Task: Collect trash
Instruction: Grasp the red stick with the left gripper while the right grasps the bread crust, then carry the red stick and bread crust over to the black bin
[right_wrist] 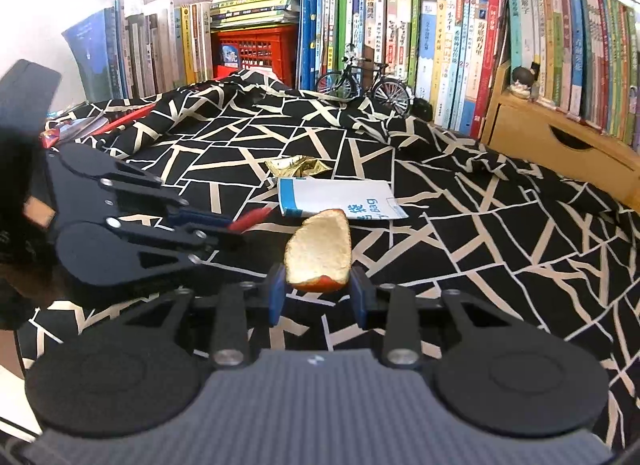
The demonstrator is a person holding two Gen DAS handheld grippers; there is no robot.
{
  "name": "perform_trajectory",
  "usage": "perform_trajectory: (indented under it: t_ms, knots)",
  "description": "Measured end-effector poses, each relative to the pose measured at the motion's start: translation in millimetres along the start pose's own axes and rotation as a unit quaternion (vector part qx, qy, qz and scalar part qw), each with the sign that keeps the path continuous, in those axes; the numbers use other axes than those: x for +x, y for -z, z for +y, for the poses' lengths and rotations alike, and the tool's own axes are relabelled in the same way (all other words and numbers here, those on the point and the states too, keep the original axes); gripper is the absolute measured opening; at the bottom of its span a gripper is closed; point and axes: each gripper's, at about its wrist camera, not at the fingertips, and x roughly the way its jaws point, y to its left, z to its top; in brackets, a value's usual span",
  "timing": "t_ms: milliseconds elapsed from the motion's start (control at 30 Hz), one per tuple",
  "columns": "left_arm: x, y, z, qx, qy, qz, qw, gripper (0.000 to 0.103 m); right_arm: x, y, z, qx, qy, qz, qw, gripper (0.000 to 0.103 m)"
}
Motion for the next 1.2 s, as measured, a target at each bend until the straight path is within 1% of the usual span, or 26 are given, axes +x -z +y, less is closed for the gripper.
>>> perform_trajectory:
  t_ms: [167,333,467,567,700,800,900,1033,1133,1200]
  knots:
    - [-32,2,13,-0.064,0.011,-0.003,0.9979,0.010,-11,-1,0,0.020,0.013,-0.004,1.000,0.038]
    - [-62,4,24,-0.092,0.014,-0.007,0.9956,0.010,-23,-6,5,0.027,0.017,-0.022,0.999,0.038]
    - [-85,10,31,-0.109,0.009,-0.020,0.9938,0.010,-36,-13,14,0.016,0.014,-0.039,0.999,0.038]
    - [-97,17,37,-0.127,0.001,-0.018,0.9918,0.010,-41,-16,23,0.005,0.013,-0.046,0.999,0.038]
    - [-111,28,42,-0.129,-0.008,-0.024,0.9913,0.010,-46,-18,38,-0.001,0.010,-0.051,0.999,0.038]
    - [-122,39,48,-0.136,-0.005,-0.028,0.9904,0.010,-52,-19,54,-0.006,0.007,-0.060,0.998,0.038]
    - [-134,51,53,-0.124,-0.004,-0.026,0.9920,0.010,-55,-17,71,-0.002,0.012,-0.065,0.998,0.038]
    - [-154,69,67,-0.125,-0.004,-0.029,0.9917,0.010,-61,-13,94,0.017,0.009,-0.071,0.997,0.038]
    - [-170,83,78,-0.123,-0.010,-0.034,0.9918,0.010,-67,-8,115,0.014,0.013,-0.074,0.997,0.038]
    - [-182,92,86,-0.131,-0.012,-0.035,0.9907,0.010,-70,-5,128,0.015,0.013,-0.072,0.997,0.038]
